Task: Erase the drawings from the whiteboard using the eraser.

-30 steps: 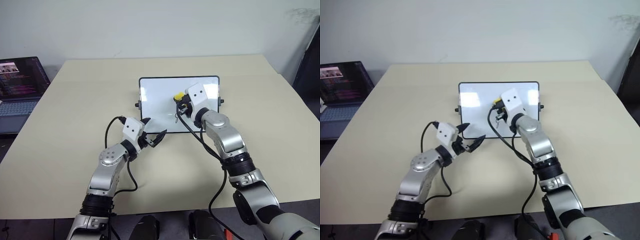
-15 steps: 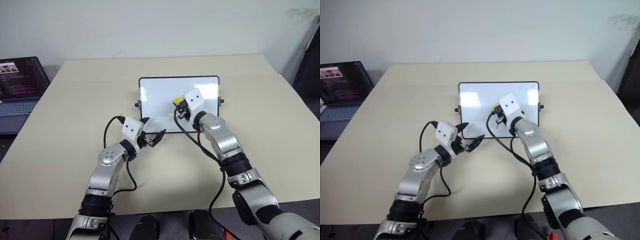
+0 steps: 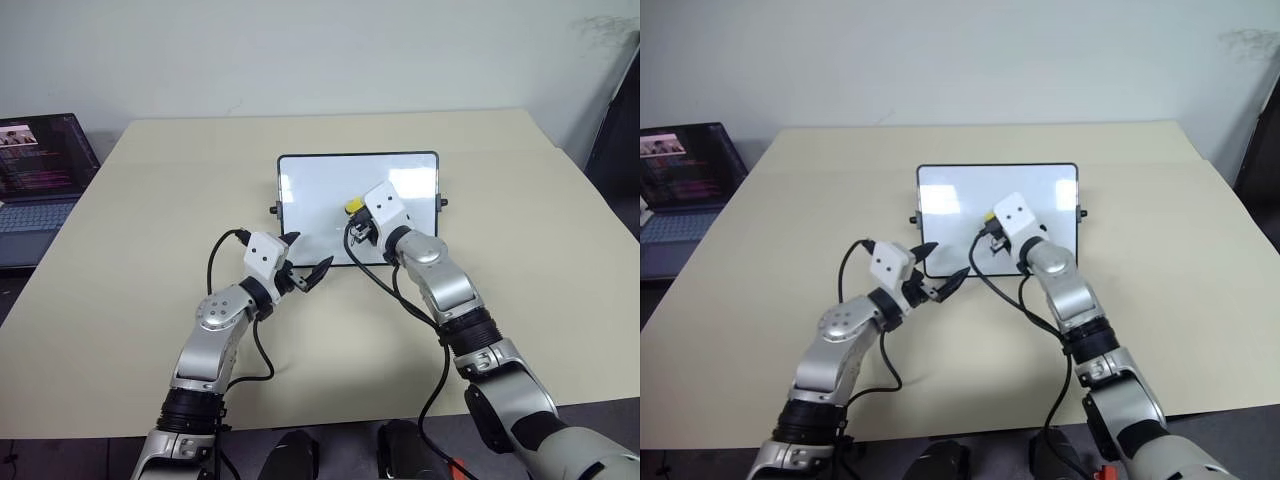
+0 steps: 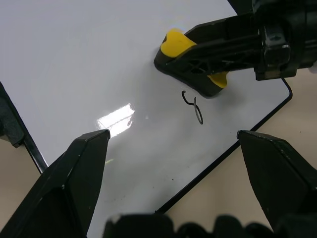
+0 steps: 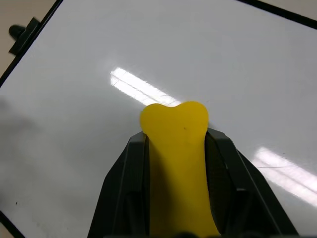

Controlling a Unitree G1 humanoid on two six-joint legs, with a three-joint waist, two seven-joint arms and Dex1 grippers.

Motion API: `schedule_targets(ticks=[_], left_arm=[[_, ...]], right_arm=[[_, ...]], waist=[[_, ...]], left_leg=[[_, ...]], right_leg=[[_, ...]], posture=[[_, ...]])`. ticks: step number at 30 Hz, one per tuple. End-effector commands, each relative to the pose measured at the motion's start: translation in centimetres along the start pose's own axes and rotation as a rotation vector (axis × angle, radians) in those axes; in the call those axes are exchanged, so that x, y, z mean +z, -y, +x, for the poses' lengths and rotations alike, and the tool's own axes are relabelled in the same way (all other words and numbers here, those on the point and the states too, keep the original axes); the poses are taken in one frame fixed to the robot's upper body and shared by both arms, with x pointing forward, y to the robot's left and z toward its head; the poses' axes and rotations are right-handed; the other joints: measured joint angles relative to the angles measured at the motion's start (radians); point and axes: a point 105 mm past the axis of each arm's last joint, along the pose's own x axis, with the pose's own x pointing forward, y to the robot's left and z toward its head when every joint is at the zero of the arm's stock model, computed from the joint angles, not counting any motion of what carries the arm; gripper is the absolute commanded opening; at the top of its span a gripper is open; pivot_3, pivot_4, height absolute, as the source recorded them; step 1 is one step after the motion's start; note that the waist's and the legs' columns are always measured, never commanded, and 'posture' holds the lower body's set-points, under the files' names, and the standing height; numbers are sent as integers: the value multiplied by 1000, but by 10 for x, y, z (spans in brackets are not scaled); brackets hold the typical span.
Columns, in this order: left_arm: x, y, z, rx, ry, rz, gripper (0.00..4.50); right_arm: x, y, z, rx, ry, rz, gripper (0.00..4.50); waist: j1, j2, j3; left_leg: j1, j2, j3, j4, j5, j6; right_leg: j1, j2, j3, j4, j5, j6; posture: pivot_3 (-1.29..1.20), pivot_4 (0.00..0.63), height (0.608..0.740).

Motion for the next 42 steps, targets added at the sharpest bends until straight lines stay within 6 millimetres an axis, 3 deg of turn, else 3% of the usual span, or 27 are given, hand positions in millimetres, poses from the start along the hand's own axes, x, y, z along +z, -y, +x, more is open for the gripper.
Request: schedule_targets(ticks=[1,7,13,32,37,42], left_arm=[[16,1,1,-1,50,24,4500],[16,1,1,-3,48,25,4500],[16,0,1,-4,49,28,4500],[14,0,-1,14,46,22,4500],[14,-1,0,14,45,23,4500],[13,-2,0,11,44,24,4500]], right_arm=[[-5,-1,-1,6,-1,-26,1333],[-9,-5,-2,22,-3,-58,1333],[-34,-20,-7,99,-51,-174,1333],[-54,-40,-19,247,-80,-328,1333],[-50,-39,-22,243,-68,-316,1333],[-25,-19,-25,169,3,-275,1333]], waist=[[0,0,0],[0,0,0],[0,0,0],[-1,0,0],[1,0,0],[2,0,0]], left_leg=[[0,0,0,0,0,0],[1,0,0,0,0,0],[1,0,0,0,0,0],[4,0,0,1,0,0],[4,0,-1,1,0,0],[3,0,-1,1,0,0]], right_leg=[[0,0,0,0,0,0],[0,0,0,2,0,0],[1,0,0,1,0,0],[4,2,0,2,0,0],[4,2,-1,2,0,0],[4,2,-1,1,0,0]], posture=[[0,150,740],[0,150,740],[0,150,740],[0,150,740],[0,150,740],[0,150,740]])
